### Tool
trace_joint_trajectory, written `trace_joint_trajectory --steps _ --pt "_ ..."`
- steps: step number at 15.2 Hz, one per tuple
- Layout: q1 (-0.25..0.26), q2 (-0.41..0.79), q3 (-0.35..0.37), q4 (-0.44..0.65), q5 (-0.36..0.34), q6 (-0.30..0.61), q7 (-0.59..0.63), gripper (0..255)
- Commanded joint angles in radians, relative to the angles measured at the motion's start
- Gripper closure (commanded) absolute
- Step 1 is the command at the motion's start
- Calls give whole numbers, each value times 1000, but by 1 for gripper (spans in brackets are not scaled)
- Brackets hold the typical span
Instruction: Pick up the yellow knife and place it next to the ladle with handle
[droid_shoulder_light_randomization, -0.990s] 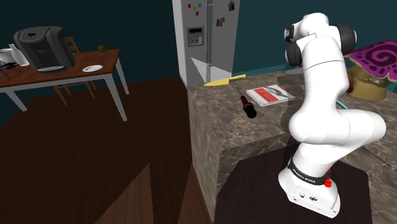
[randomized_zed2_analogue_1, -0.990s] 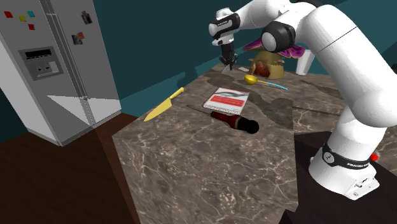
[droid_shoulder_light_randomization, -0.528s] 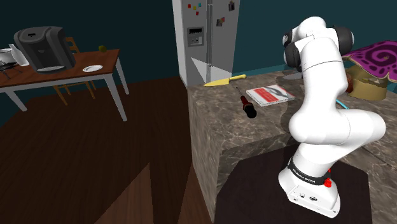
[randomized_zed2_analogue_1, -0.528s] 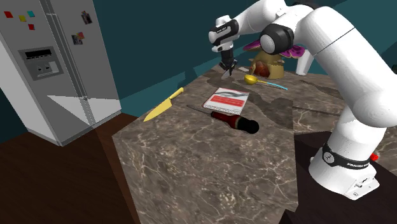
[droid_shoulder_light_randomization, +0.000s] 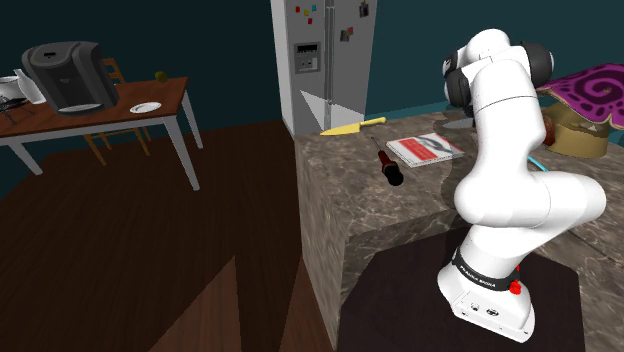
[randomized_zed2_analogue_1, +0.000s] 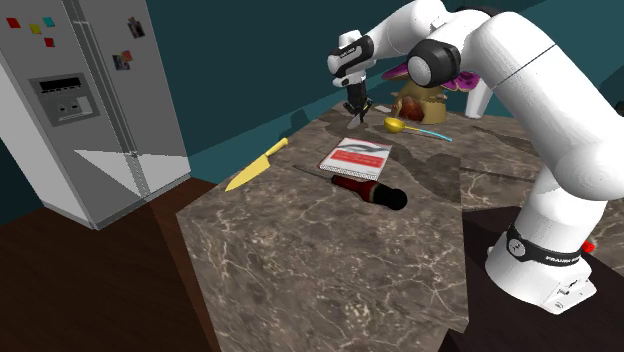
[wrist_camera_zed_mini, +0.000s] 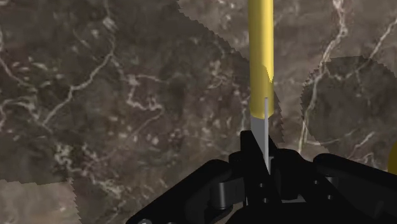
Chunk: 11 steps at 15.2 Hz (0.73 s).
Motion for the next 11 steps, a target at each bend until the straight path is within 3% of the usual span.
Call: trace_joint_trajectory --steps 1,2,3,8,11 --pt "0 0 0 0 0 0 0 255" --pt "0 0 0 0 0 0 0 255" --pt "0 0 0 0 0 0 0 0" --pt "0 0 0 0 0 0 0 0" --pt "-9 -9 -4 92 -7 -96 9 0"
